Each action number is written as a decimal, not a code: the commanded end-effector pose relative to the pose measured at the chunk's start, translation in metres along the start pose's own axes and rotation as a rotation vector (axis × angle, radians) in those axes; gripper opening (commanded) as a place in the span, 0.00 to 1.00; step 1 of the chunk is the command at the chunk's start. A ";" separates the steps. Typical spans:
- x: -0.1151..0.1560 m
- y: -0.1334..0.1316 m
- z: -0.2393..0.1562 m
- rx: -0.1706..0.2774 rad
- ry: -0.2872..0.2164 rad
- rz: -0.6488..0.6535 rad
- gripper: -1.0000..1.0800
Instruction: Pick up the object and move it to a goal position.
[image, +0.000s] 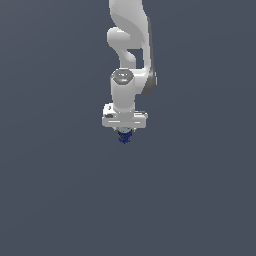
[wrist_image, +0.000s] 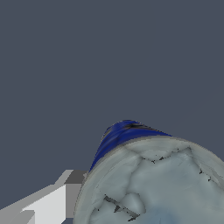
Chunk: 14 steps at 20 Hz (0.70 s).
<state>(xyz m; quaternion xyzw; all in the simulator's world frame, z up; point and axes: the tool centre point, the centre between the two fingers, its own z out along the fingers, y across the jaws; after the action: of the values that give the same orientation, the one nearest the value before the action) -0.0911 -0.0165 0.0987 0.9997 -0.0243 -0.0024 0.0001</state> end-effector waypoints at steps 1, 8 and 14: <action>0.002 -0.006 -0.016 0.000 0.005 -0.001 0.00; 0.006 -0.027 -0.073 -0.001 0.005 0.000 0.00; 0.010 -0.051 -0.134 -0.001 0.005 0.000 0.00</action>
<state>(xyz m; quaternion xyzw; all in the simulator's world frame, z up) -0.0797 0.0278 0.2153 0.9997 -0.0240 -0.0017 0.0007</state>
